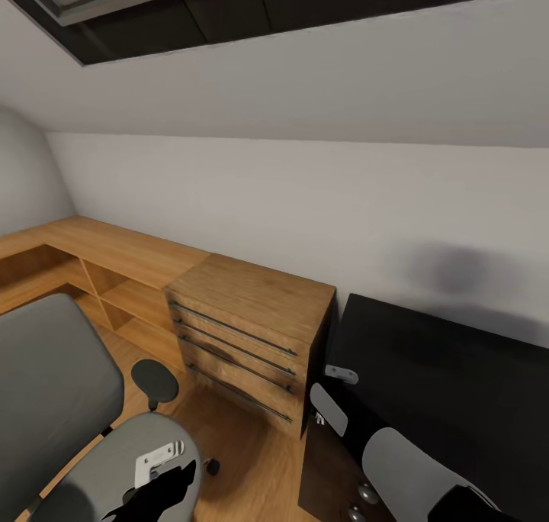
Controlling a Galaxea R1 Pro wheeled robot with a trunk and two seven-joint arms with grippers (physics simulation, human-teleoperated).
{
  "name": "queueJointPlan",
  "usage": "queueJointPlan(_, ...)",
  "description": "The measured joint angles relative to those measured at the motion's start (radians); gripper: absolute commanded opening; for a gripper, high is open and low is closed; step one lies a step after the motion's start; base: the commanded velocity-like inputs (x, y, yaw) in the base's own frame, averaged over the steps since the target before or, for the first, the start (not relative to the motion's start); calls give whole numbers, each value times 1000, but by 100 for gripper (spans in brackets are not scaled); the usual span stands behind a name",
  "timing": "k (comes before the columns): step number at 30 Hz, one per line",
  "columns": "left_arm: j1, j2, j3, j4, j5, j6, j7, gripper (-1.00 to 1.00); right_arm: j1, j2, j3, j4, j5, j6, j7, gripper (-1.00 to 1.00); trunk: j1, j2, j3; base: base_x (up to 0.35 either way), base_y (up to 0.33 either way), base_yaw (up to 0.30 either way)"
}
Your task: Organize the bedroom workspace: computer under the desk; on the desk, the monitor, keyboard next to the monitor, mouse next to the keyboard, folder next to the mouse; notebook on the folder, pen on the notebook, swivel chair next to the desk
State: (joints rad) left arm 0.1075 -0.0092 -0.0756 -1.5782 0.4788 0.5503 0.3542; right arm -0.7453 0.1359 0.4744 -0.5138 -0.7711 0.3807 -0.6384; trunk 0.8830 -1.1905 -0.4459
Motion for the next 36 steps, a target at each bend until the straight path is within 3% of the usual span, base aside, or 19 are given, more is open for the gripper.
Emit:
queueJointPlan(24,0,-1,0,2,0,-2,-1,100,0,1,2,2,5,0,4,-100,0,0,0,0,0,0)
queueJointPlan(32,0,0,0,1,-1,-4,-2,100,1,1,0,21,-12,1,-1,-100,-31,56,25,0,0,0)
queueJointPlan(36,0,-1,0,2,-2,-6,4,100,1,-1,2,-27,-10,0,-13,-100,-46,84,37,0,0,0)
